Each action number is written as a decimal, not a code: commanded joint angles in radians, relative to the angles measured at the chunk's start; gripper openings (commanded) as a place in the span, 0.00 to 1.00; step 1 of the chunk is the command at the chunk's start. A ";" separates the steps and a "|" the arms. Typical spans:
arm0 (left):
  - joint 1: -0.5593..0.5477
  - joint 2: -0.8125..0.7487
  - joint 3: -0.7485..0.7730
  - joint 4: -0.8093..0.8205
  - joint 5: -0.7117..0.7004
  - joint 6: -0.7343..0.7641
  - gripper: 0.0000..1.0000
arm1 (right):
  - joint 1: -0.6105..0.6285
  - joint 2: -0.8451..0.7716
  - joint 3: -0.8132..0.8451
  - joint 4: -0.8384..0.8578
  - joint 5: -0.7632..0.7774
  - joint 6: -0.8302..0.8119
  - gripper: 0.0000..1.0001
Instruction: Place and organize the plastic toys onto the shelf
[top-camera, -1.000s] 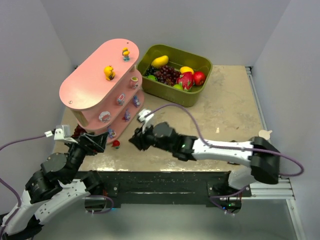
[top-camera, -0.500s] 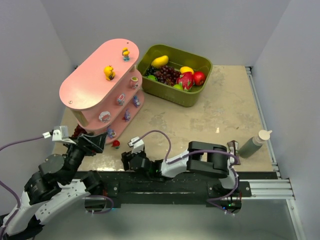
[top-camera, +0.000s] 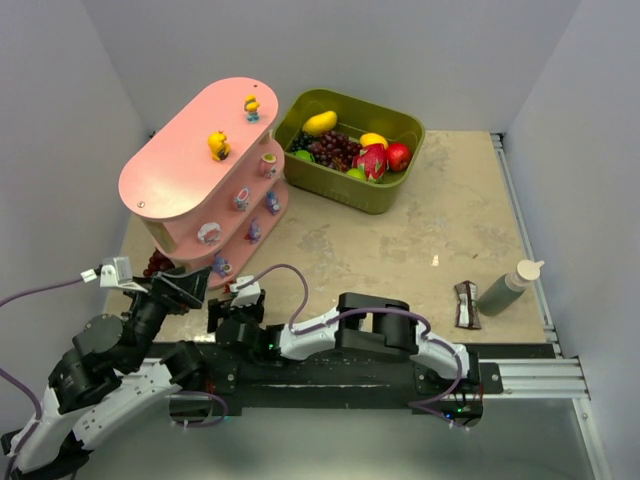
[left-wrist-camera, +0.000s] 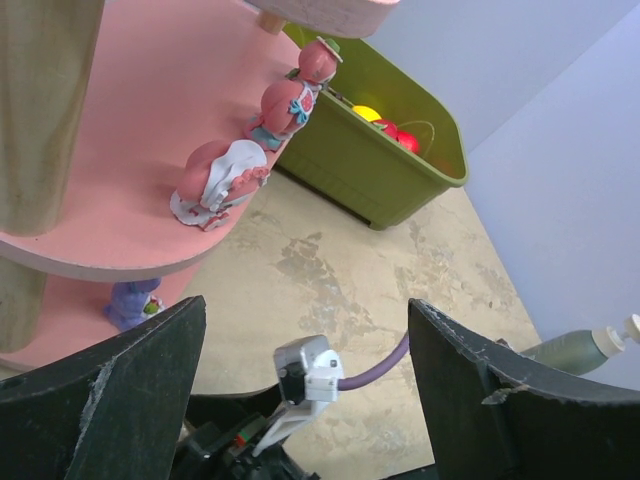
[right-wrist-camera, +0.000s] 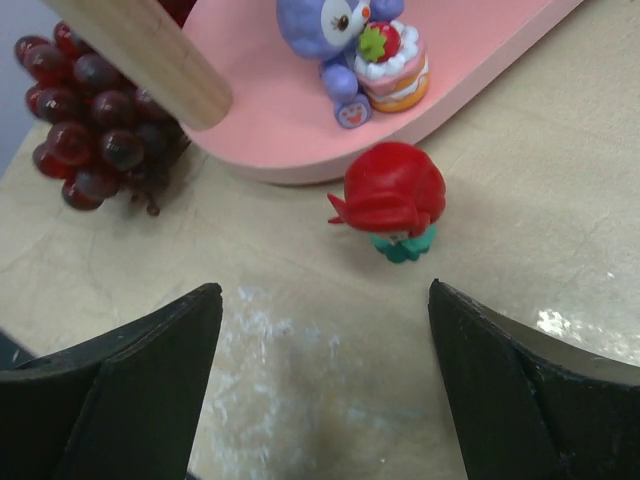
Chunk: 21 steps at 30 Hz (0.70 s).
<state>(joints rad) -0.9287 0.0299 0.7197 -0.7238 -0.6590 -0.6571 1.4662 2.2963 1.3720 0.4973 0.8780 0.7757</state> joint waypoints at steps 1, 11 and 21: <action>0.002 -0.024 -0.009 0.032 -0.011 0.030 0.86 | 0.003 0.124 0.077 -0.368 0.087 0.093 0.89; 0.002 -0.025 -0.012 0.034 -0.007 0.031 0.86 | 0.000 0.186 0.147 -0.490 0.194 0.048 0.89; 0.002 -0.024 -0.012 0.032 -0.011 0.033 0.86 | -0.006 0.242 0.193 -0.398 0.170 -0.061 0.83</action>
<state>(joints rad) -0.9287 0.0124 0.7101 -0.7197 -0.6590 -0.6426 1.4689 2.4229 1.6009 0.2104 1.1397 0.6964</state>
